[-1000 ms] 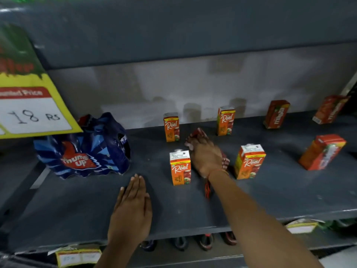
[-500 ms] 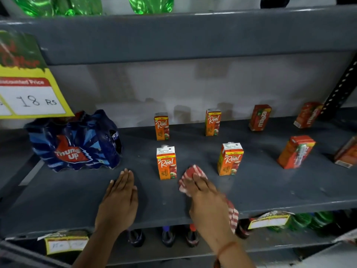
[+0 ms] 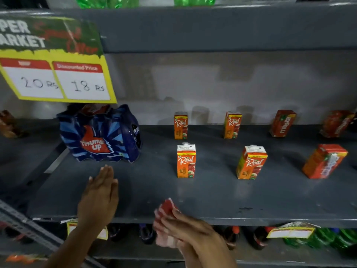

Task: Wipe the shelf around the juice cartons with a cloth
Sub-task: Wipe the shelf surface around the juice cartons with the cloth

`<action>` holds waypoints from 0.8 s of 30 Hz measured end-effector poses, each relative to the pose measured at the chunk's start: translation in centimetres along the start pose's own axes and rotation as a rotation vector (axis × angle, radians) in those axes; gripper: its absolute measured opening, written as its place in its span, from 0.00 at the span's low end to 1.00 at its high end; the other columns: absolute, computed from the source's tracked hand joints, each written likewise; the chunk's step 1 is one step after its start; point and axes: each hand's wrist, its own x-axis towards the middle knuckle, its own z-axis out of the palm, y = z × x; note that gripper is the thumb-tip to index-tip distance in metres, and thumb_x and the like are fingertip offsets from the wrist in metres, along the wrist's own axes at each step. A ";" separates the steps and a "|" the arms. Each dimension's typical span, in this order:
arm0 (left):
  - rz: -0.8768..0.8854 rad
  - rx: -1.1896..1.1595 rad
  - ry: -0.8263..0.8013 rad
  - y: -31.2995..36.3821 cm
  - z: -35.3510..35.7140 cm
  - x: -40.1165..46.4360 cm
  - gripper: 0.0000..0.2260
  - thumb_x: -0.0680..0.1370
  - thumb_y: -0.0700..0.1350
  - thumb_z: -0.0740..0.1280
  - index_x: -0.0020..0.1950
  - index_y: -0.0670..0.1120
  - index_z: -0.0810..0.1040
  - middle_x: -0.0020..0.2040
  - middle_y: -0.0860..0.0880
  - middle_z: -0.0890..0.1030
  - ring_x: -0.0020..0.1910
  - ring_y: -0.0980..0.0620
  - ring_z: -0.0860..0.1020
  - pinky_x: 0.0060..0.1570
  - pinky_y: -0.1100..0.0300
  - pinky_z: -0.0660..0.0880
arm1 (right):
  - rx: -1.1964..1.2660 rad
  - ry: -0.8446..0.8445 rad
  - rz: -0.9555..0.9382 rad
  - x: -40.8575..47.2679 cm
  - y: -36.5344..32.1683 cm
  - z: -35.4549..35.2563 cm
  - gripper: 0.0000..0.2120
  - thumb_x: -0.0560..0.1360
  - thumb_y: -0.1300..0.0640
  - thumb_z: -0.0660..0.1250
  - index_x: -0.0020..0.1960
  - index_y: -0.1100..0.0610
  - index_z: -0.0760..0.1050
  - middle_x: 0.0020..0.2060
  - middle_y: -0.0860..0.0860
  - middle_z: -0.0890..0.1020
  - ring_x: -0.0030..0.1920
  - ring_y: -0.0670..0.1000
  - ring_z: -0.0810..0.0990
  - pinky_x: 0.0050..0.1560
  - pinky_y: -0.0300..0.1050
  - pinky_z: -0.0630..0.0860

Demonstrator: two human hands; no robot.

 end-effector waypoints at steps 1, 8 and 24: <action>0.014 0.015 -0.025 -0.4 -0.1 0.1 0.24 0.82 0.51 0.50 0.77 0.43 0.55 0.78 0.45 0.57 0.76 0.53 0.51 0.76 0.52 0.46 | 0.058 0.050 -0.148 1.1 0.7 1.4 0.20 0.76 0.58 0.67 0.58 0.34 0.81 0.66 0.37 0.79 0.66 0.39 0.78 0.65 0.35 0.74; 0.031 0.044 -0.076 -1.1 0.4 0.8 0.24 0.82 0.49 0.49 0.77 0.45 0.54 0.79 0.48 0.56 0.77 0.54 0.53 0.76 0.56 0.44 | -0.629 0.391 -0.770 10.5 -1.0 6.3 0.29 0.79 0.71 0.59 0.74 0.47 0.70 0.73 0.41 0.73 0.73 0.44 0.71 0.74 0.49 0.69; 0.032 0.062 -0.035 -1.1 0.9 0.7 0.28 0.77 0.52 0.43 0.77 0.49 0.54 0.78 0.53 0.56 0.76 0.60 0.51 0.74 0.61 0.41 | -1.517 0.474 -0.255 30.7 -6.8 7.6 0.20 0.83 0.49 0.54 0.72 0.52 0.70 0.75 0.54 0.69 0.78 0.58 0.60 0.72 0.58 0.65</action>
